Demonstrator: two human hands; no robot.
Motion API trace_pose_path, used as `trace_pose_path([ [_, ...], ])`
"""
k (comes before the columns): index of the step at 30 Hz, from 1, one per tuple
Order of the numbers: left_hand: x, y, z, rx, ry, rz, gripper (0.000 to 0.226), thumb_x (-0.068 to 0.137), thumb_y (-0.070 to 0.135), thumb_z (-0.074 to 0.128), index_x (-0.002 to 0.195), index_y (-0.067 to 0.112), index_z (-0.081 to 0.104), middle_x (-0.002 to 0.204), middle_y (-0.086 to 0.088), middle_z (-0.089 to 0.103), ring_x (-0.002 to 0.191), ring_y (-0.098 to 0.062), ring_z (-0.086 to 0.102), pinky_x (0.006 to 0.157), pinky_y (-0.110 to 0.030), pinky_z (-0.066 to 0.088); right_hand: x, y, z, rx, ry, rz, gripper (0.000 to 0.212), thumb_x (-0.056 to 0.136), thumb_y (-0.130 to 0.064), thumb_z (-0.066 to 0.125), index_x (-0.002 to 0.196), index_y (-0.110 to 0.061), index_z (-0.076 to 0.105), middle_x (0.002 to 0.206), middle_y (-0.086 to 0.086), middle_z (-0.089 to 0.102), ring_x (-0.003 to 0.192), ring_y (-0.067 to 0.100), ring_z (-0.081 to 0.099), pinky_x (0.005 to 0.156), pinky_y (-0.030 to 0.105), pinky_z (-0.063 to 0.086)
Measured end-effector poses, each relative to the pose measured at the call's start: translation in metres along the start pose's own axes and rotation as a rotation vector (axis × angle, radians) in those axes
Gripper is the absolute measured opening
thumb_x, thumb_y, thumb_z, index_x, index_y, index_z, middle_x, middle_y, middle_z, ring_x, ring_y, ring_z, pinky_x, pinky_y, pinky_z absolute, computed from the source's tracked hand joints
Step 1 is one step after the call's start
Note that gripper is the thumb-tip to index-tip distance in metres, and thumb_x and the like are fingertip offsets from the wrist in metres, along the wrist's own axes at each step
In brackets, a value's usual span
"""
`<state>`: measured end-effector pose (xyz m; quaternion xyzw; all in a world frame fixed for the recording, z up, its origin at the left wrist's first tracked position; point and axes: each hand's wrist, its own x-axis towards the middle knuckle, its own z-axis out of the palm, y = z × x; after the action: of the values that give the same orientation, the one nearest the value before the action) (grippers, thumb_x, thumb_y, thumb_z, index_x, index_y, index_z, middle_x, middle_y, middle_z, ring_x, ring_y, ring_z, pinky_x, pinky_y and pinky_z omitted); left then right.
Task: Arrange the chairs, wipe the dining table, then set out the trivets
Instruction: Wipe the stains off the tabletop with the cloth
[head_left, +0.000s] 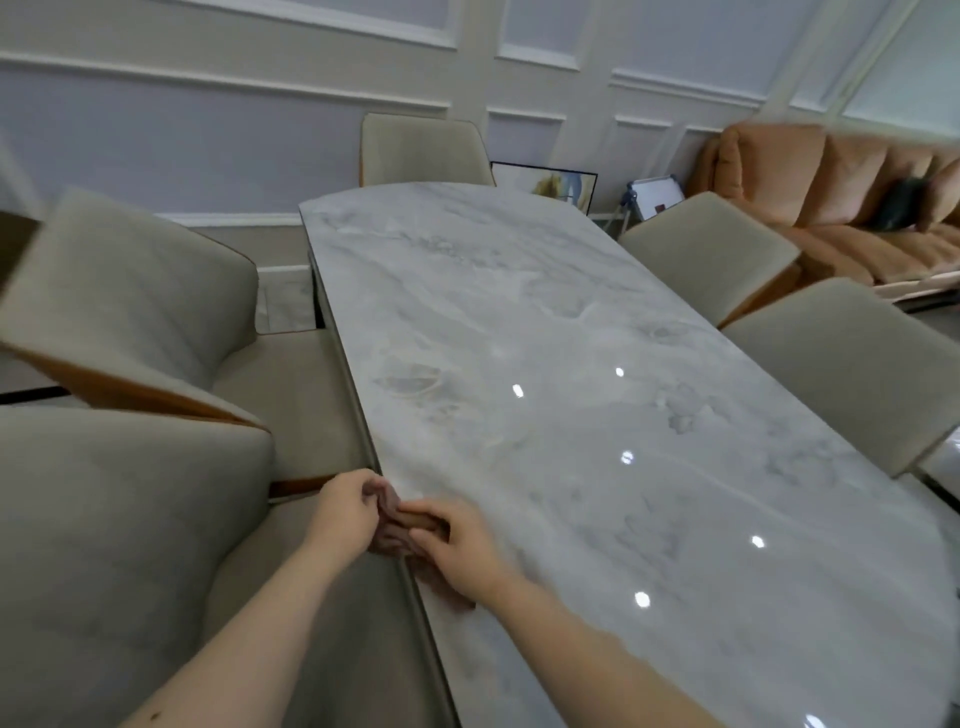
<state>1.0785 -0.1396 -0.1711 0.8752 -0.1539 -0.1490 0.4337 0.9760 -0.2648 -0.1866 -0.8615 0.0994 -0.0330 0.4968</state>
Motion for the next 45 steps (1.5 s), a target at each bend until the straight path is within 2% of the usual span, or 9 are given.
trace_pose_path([
  [4,-0.046,0.022,-0.006,-0.198,0.068,-0.115,0.023,0.093,-0.009,0.044,0.096,-0.005,0.067,0.096,-0.016,0.066,0.07,-0.019,0.059,0.06,-0.014,0.048,-0.034,-0.027,-0.007,0.401,0.047,0.207,0.028,0.093,-0.002,0.056,0.12,-0.012,0.055,0.118,0.014,0.064,0.102,0.014,0.063,0.093,0.026,0.051],
  [8,-0.078,0.038,-0.021,-0.314,0.138,-0.141,0.021,0.096,0.007,0.05,0.104,-0.002,0.066,0.106,-0.022,0.066,0.099,-0.036,0.062,0.088,-0.045,0.051,-0.05,-0.063,-0.012,0.722,0.055,0.324,0.02,0.097,-0.004,0.051,0.116,-0.007,0.052,0.101,0.007,0.064,0.079,0.012,0.064,0.068,0.021,0.053],
  [13,-0.105,0.051,-0.065,-0.493,0.175,-0.167,0.02,0.095,0.016,0.055,0.107,0.003,0.064,0.1,-0.014,0.065,0.091,-0.029,0.063,0.082,-0.039,0.053,-0.047,-0.108,0.003,0.875,0.042,0.345,0.033,0.096,-0.004,0.05,0.128,0.005,0.049,0.106,0.017,0.064,0.079,0.015,0.064,0.068,0.021,0.054],
  [17,-0.115,0.046,-0.115,-0.622,0.257,-0.173,0.028,0.088,0.026,0.065,0.105,0.004,0.065,0.102,-0.013,0.068,0.092,-0.027,0.064,0.089,-0.043,0.053,-0.04,-0.151,0.027,0.926,-0.044,0.298,0.038,0.096,-0.007,0.052,0.132,0.003,0.047,0.125,0.023,0.059,0.097,0.023,0.063,0.078,0.024,0.054],
  [23,-0.132,0.029,-0.212,-0.871,0.459,-0.192,0.03,0.088,0.03,0.066,0.106,0.006,0.062,0.107,-0.014,0.067,0.099,-0.026,0.064,0.093,-0.044,0.051,-0.027,-0.238,0.083,0.92,-0.18,0.195,0.04,0.09,-0.014,0.063,0.126,0.001,0.053,0.109,0.018,0.068,0.093,0.022,0.068,0.08,0.031,0.055],
  [28,-0.169,-0.015,-0.314,-0.982,0.552,-0.175,0.027,0.089,0.027,0.064,0.104,0.006,0.062,0.091,-0.009,0.066,0.075,-0.016,0.062,0.063,-0.024,0.051,-0.015,-0.32,0.171,0.928,-0.34,0.126,0.034,0.095,-0.021,0.057,0.125,-0.004,0.057,0.118,0.022,0.064,0.103,0.029,0.064,0.088,0.039,0.053],
  [33,-0.211,-0.089,-0.422,-0.899,0.69,-0.249,0.034,0.087,0.002,0.061,0.121,0.003,0.057,0.116,-0.016,0.062,0.086,-0.02,0.06,0.062,-0.025,0.048,-0.002,-0.392,0.276,0.866,-0.372,0.209,0.036,0.092,-0.017,0.061,0.126,-0.005,0.055,0.112,0.017,0.068,0.101,0.027,0.068,0.075,0.032,0.058],
  [38,-0.244,-0.155,-0.513,-0.818,0.78,-0.287,0.029,0.086,-0.008,0.054,0.109,0.008,0.059,0.113,-0.013,0.063,0.063,-0.01,0.062,0.042,-0.014,0.048,0.009,-0.457,0.372,0.798,-0.477,0.174,0.031,0.093,-0.01,0.058,0.124,-0.007,0.056,0.113,0.017,0.068,0.106,0.029,0.065,0.092,0.04,0.053],
  [45,-0.256,-0.219,-0.606,-0.899,0.782,-0.381,0.043,0.084,0.034,0.069,0.113,0.003,0.062,0.106,-0.015,0.068,0.09,-0.024,0.067,0.066,-0.026,0.052,0.029,-0.521,0.464,0.665,-0.601,0.159,0.026,0.096,-0.019,0.055,0.121,-0.018,0.059,0.115,0.009,0.066,0.107,0.024,0.063,0.086,0.037,0.054],
])
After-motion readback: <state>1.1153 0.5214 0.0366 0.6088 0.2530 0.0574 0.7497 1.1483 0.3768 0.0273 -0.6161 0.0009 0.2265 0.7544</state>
